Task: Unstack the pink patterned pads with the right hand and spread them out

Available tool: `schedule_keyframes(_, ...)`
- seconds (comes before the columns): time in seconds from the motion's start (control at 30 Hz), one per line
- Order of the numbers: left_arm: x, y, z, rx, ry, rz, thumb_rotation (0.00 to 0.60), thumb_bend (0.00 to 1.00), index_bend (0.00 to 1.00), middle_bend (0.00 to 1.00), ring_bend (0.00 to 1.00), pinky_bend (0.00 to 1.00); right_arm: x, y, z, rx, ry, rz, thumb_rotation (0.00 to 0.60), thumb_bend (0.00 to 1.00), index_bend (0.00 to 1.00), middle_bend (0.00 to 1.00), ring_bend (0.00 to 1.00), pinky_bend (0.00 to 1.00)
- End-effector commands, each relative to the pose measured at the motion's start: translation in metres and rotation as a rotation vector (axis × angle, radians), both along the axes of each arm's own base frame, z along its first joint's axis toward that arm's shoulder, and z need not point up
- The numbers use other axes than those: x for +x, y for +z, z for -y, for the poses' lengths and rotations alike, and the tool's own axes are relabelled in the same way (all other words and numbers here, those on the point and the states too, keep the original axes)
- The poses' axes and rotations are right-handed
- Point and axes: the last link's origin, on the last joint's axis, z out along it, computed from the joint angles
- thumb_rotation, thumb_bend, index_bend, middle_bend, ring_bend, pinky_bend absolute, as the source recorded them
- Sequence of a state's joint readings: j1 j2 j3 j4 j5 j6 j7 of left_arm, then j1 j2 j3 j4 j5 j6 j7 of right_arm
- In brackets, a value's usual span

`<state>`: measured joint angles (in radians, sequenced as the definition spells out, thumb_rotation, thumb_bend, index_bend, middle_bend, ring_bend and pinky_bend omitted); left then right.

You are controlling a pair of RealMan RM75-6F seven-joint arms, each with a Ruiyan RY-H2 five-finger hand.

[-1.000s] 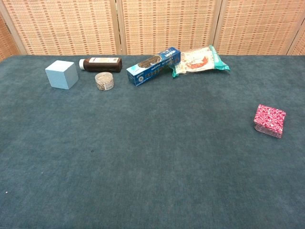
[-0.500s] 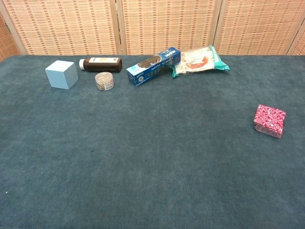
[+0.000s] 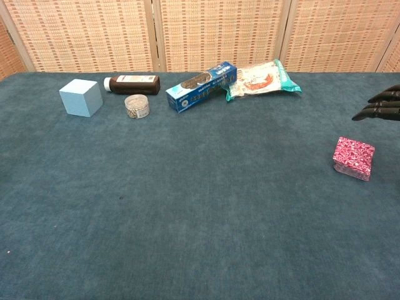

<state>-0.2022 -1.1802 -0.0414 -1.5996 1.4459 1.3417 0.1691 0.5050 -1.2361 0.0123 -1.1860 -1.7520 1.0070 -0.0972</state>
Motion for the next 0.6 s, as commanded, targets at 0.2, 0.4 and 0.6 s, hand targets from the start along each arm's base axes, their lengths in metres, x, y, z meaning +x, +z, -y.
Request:
schedule_keyframes(0.2,0.000,-0.003,0.000,-0.008,0.006,-0.010,0.600,0.47,0.00,0.00,0.00,0.18,0.000,-0.030,0.020,0.057,0.032,-0.062,0.600,0.21,0.12,0.10,0.00,0.00)
schedule_keyframes(0.4,0.000,-0.004,-0.001,-0.010,0.011,-0.012,0.600,0.47,0.00,0.00,0.00,0.18,0.002,-0.038,0.029,0.068,0.051,-0.087,0.600,0.21,0.13,0.10,0.00,0.00)
schedule_keyframes(0.6,-0.001,-0.004,-0.002,-0.015,0.015,-0.012,0.600,0.48,0.00,0.00,0.00,0.18,-0.003,-0.044,0.036,0.067,0.035,-0.128,0.600,0.21,0.14,0.10,0.00,0.00)
